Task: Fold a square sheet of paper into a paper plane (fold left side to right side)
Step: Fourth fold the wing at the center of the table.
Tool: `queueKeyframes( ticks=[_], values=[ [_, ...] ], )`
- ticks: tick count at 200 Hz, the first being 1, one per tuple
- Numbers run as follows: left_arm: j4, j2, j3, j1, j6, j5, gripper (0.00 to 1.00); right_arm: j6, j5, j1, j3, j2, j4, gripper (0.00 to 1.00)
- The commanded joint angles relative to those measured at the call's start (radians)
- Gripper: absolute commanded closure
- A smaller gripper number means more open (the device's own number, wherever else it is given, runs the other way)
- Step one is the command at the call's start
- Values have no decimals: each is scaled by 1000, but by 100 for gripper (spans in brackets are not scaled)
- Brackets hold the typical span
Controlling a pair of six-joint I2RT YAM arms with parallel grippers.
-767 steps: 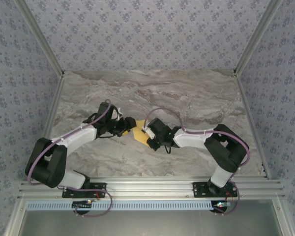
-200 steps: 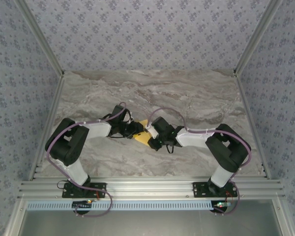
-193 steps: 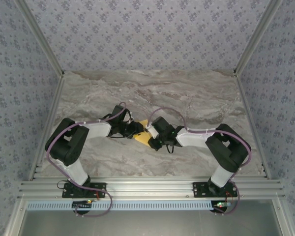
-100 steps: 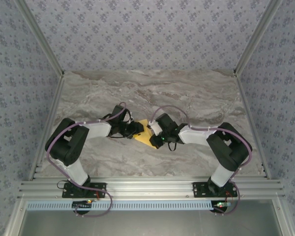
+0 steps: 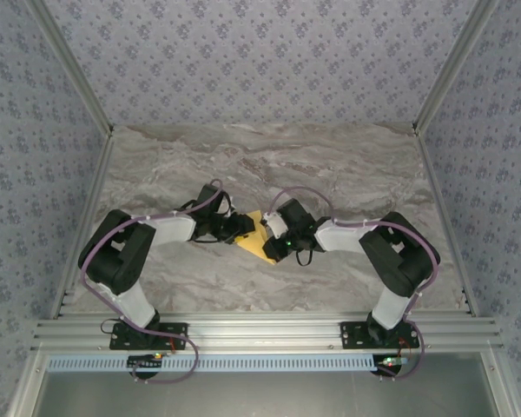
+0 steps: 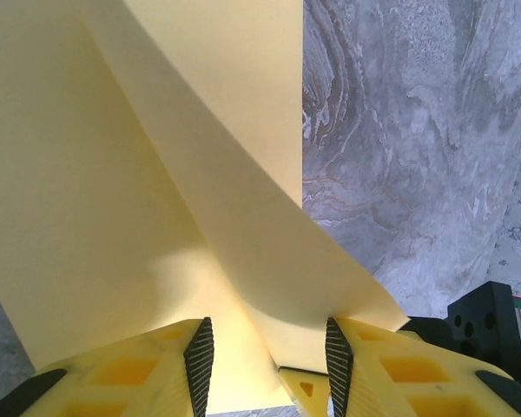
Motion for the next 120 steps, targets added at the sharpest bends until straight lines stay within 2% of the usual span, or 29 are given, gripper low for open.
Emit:
queueKeyframes(
  ticks=[1, 120],
  values=[
    [5, 23, 38, -6, 14, 23, 59, 15, -25, -5, -1, 31, -20, 94],
    [-52, 60, 42, -7, 28, -9, 57, 29, -52, -15, 6, 37, -9, 90]
  ],
)
